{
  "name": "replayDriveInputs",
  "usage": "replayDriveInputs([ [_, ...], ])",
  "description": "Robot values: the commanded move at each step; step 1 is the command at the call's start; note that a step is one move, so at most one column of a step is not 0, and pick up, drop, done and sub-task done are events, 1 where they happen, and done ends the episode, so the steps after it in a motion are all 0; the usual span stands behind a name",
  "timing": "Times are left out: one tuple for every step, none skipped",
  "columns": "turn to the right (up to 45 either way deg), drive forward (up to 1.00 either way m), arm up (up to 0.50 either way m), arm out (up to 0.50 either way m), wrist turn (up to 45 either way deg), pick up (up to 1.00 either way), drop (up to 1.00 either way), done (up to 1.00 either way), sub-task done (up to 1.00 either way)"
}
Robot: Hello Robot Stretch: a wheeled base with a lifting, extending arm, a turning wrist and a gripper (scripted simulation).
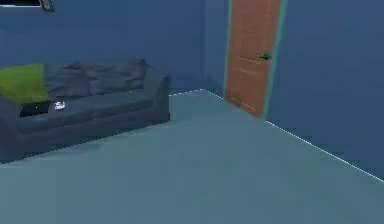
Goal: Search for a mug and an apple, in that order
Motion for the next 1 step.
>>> replayDriveInputs([
  [-30.0, 0.00, 0.00, 0.00, 0.0, 0.00, 0.00, 0.00, 0.00],
])
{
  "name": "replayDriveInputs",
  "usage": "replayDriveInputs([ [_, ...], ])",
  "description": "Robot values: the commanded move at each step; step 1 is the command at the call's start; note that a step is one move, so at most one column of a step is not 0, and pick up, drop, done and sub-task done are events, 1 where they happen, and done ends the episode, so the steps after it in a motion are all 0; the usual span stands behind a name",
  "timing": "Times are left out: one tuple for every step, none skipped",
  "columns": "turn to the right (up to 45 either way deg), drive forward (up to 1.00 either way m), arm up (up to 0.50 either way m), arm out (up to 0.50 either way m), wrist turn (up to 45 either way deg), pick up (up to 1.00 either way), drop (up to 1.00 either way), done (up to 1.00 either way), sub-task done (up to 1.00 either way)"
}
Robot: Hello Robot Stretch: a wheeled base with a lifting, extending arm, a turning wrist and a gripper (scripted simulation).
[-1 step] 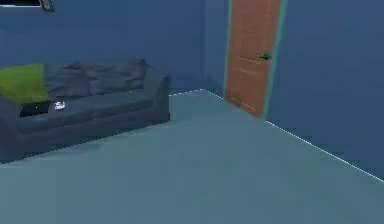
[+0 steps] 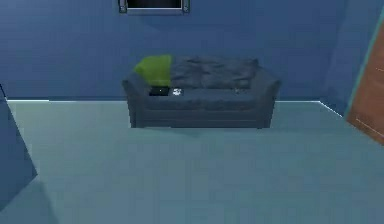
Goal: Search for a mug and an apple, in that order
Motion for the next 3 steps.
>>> replayDriveInputs([
  [0.0, 0.10, 0.00, 0.00, 0.0, 0.00, 0.00, 0.00, 0.00],
  [-30.0, 0.00, 0.00, 0.00, 0.0, 0.00, 0.00, 0.00, 0.00],
  [0.0, 1.00, 0.00, 0.00, 0.0, 0.00, 0.00, 0.00, 0.00],
])
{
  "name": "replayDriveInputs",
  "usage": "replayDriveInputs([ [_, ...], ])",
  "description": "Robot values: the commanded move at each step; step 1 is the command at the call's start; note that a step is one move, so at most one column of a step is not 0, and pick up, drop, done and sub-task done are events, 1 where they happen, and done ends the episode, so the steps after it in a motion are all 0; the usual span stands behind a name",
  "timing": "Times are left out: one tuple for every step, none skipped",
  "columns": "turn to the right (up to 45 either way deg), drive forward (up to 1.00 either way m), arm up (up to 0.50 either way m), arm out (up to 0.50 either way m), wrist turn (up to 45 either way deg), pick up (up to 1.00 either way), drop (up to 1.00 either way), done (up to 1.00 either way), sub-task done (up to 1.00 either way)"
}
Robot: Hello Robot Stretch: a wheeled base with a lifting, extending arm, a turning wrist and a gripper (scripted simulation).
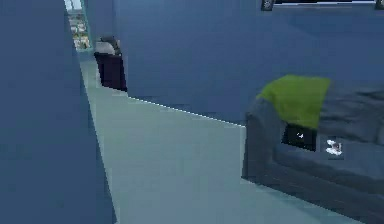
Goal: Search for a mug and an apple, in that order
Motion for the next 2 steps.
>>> replayDriveInputs([
  [0.0, 1.00, 0.00, 0.00, 0.0, 0.00, 0.00, 0.00, 0.00],
  [-18.0, 0.00, 0.00, 0.00, 0.0, 0.00, 0.00, 0.00, 0.00],
])
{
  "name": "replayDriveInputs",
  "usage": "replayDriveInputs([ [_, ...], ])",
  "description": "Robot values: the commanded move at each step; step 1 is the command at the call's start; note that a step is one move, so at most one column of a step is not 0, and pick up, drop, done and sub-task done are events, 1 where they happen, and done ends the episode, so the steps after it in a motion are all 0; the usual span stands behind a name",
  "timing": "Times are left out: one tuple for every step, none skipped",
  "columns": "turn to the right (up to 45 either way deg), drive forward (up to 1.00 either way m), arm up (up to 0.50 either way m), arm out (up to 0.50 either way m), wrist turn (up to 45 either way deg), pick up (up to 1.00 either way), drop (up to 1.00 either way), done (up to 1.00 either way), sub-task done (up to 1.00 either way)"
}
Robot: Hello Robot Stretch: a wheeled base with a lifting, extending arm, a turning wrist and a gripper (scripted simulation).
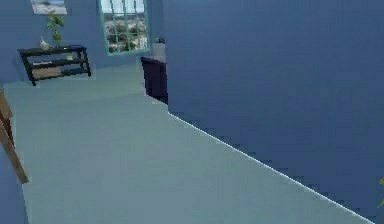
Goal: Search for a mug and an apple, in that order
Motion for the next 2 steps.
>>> replayDriveInputs([
  [0.0, 0.05, 0.00, 0.00, 0.0, 0.00, 0.00, 0.00, 0.00],
  [15.0, 0.00, 0.00, 0.00, 0.0, 0.00, 0.00, 0.00, 0.00],
])
